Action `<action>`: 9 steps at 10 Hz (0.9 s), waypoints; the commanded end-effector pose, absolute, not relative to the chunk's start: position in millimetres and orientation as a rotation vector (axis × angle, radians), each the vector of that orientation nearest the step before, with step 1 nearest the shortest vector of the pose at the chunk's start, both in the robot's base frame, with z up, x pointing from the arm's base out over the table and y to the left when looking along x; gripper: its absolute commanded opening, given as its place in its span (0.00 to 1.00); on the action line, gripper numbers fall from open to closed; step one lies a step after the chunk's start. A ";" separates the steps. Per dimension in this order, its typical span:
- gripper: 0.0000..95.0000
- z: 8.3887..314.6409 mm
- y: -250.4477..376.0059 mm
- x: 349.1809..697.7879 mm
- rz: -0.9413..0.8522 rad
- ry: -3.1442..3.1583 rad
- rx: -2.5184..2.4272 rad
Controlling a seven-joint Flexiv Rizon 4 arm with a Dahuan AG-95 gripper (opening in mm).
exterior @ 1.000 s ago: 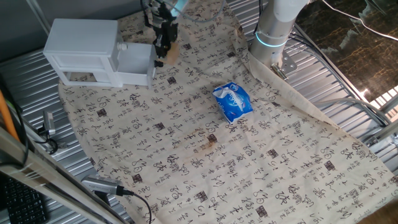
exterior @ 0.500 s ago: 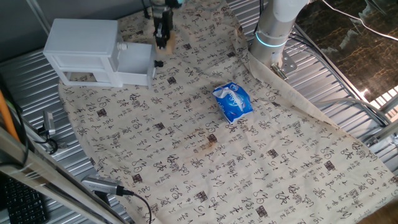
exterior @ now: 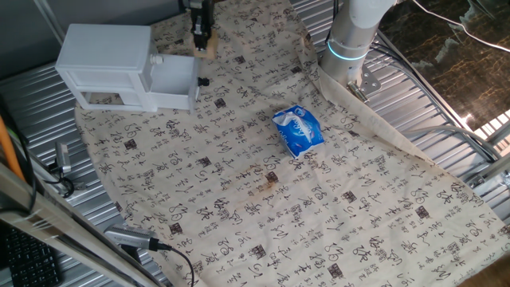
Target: Put things in the drawer
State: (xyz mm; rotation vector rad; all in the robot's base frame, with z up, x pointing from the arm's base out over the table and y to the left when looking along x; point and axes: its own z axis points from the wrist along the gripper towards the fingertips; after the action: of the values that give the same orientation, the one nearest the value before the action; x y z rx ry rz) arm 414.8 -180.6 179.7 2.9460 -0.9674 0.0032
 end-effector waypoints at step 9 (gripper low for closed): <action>0.00 165.6 -176.5 437.4 0.020 -0.998 2.945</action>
State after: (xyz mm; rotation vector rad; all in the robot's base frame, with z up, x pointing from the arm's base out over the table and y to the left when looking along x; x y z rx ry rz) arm 438.4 -176.5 165.3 2.9442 -0.9988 0.0149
